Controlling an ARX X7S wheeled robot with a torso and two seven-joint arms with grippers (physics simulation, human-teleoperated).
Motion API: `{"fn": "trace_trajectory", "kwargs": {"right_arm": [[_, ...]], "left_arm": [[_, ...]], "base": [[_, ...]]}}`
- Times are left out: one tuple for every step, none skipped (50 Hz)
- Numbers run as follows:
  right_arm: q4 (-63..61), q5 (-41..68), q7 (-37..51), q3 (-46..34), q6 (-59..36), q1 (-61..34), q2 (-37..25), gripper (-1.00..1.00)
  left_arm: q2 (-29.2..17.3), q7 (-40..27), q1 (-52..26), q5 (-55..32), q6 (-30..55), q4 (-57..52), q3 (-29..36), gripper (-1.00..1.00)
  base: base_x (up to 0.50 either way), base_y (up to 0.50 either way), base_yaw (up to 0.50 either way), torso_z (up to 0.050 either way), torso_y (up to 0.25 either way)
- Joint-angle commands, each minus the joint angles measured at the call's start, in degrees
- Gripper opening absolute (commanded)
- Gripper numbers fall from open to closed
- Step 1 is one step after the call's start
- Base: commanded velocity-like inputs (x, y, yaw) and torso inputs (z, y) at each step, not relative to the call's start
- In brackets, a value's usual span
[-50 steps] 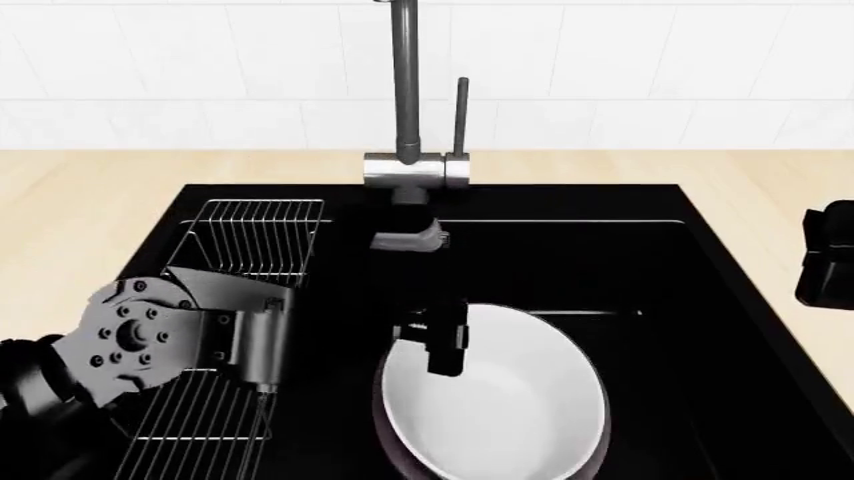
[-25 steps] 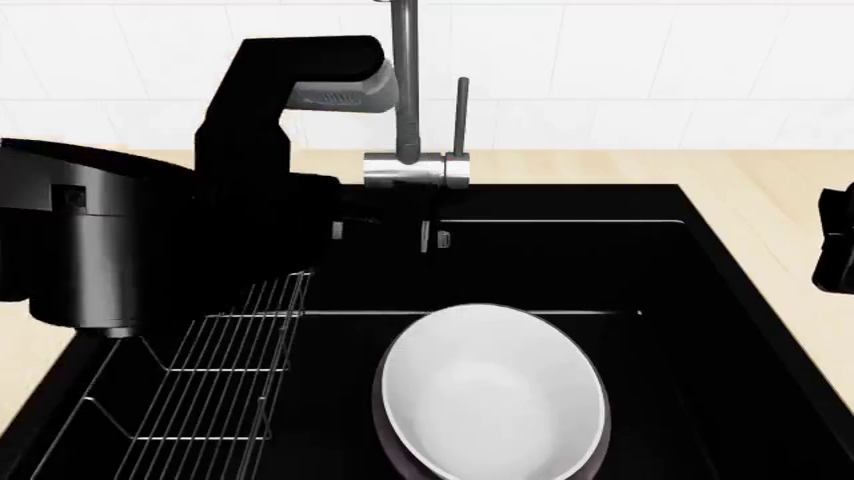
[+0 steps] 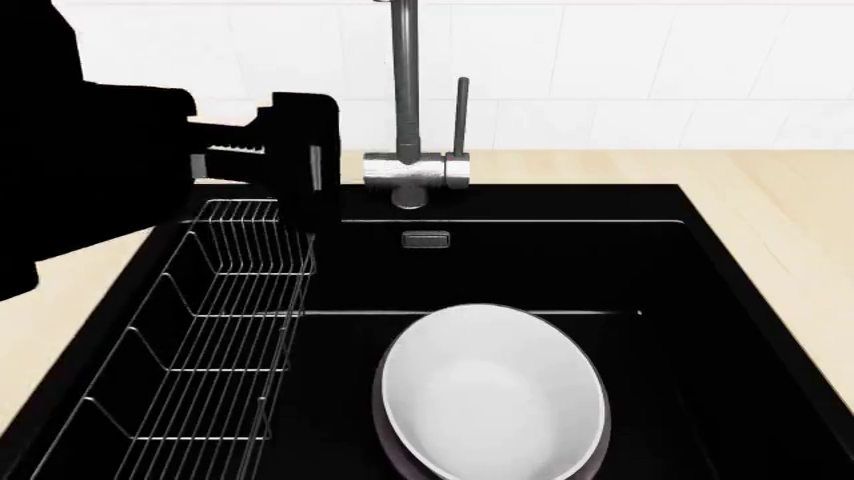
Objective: Stack the bowls in the sink.
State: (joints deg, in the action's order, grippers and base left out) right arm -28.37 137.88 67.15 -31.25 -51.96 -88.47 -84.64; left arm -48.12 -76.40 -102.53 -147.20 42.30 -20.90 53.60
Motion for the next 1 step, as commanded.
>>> {"fn": "trace_trajectory", "kwargs": {"right_arm": [[2.36,3.92,4.85,1.81,-5.19,-5.43,2.82,1.0]], "left_arm": [[-5.32,-4.06,-5.11,-5.19,0.41,-2.6,-1.71,1.0]], "base": [[0.0,0.0,0.0,0.0,0.0]]}}
